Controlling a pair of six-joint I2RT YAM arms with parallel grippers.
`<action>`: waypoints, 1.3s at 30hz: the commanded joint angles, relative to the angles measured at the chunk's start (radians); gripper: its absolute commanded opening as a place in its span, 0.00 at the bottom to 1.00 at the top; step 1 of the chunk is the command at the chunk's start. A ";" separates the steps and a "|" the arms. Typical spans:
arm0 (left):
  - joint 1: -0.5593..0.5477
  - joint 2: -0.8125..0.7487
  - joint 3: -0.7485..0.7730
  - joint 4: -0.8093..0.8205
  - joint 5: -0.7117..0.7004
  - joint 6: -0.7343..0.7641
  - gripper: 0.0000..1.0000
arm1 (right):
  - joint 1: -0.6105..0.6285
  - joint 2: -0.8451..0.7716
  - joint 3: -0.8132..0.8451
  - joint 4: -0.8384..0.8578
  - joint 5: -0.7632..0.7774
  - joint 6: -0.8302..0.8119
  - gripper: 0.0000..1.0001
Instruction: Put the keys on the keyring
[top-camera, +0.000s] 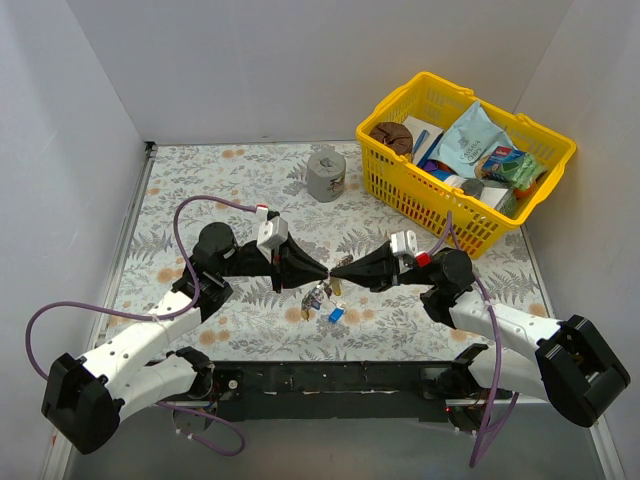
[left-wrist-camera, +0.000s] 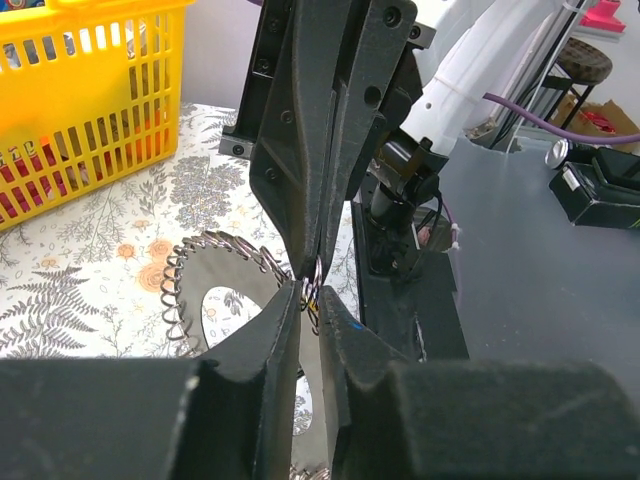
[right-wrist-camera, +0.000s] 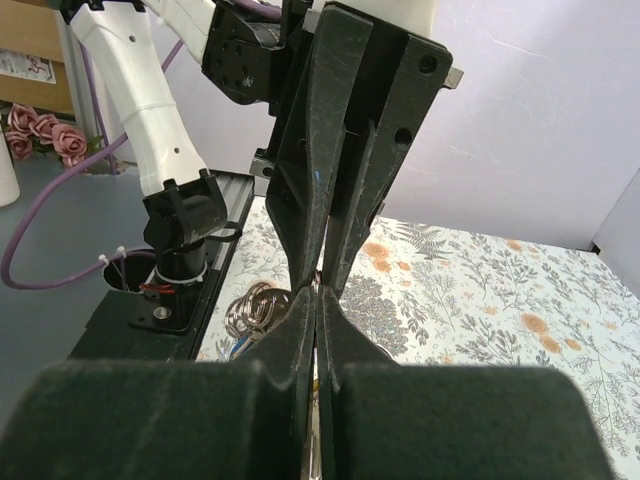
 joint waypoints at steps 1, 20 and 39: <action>0.001 -0.018 0.034 0.011 -0.032 -0.001 0.06 | 0.002 -0.012 -0.005 0.085 0.008 -0.009 0.01; -0.001 -0.007 0.181 -0.277 -0.134 0.130 0.00 | 0.002 -0.049 -0.002 -0.019 0.068 -0.015 0.46; 0.001 0.110 0.478 -0.834 -0.268 0.372 0.00 | -0.001 -0.053 0.222 -0.594 0.079 -0.197 0.86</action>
